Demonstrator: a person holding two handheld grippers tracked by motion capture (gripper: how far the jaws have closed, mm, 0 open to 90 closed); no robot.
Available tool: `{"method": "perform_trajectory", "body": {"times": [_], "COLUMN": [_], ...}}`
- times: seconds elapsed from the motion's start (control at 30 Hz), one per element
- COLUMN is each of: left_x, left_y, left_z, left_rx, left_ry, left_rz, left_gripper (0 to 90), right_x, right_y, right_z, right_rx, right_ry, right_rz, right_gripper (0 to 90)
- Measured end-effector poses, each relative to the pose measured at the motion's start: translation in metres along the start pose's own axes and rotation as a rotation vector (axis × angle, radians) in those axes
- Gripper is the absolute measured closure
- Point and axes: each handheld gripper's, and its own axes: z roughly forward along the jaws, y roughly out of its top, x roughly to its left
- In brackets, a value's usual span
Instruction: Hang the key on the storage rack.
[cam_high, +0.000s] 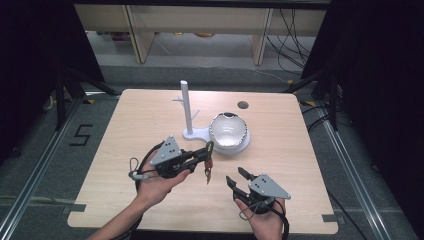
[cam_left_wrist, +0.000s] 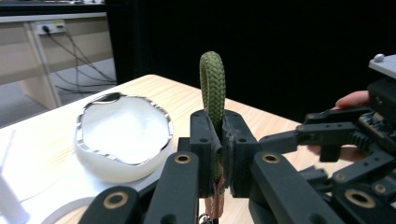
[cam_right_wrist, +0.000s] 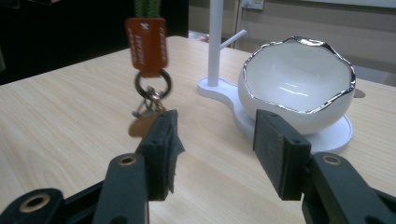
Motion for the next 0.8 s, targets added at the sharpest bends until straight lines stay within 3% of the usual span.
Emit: {"method": "perform_trajectory", "body": {"times": [0.17,0.23,0.27,0.4,0.57,0.6,0.67,0.7,0.8], "left_x": [0.008,0.011,0.014,0.019,0.028,0.031,0.033,0.034,0.039], "left_y": [0.000,-0.001,-0.002,-0.004,-0.006,-0.006,-0.007,-0.007,-0.008], "left_z": [-0.013,-0.017,-0.022,-0.029,-0.040,-0.044,-0.046,-0.048,-0.054], "left_rx": [-0.006,-0.005,-0.006,-0.008,-0.010,-0.014,-0.014,-0.014,-0.017], "left_ry": [0.035,0.048,0.062,0.081,0.113,0.125,0.132,0.139,0.157], "left_rz": [-0.004,-0.002,-0.003,-0.006,-0.015,-0.022,-0.022,-0.022,-0.025], "left_gripper": [83.3,83.3,83.3,83.3,83.3,83.3,83.3,83.3,83.3], "right_x": [-0.001,-0.001,-0.001,-0.002,-0.002,-0.005,-0.005,-0.003,-0.004], "right_y": [-0.002,-0.003,-0.005,-0.006,-0.008,-0.009,-0.009,-0.010,-0.012], "right_z": [-0.002,-0.002,-0.001,-0.002,-0.001,-0.003,-0.003,-0.003,-0.003], "right_rx": [0.018,0.016,0.025,0.038,0.016,0.019,0.027,0.043,0.033], "right_ry": [-0.015,-0.024,-0.015,-0.018,-0.014,-0.038,-0.031,-0.028,-0.026], "right_rz": [-0.003,-0.027,-0.004,-0.003,0.012,-0.027,-0.032,0.007,-0.003], "right_gripper": [51.0,50.8,50.6,50.5,51.4,51.5,51.5,51.6,52.2]}}
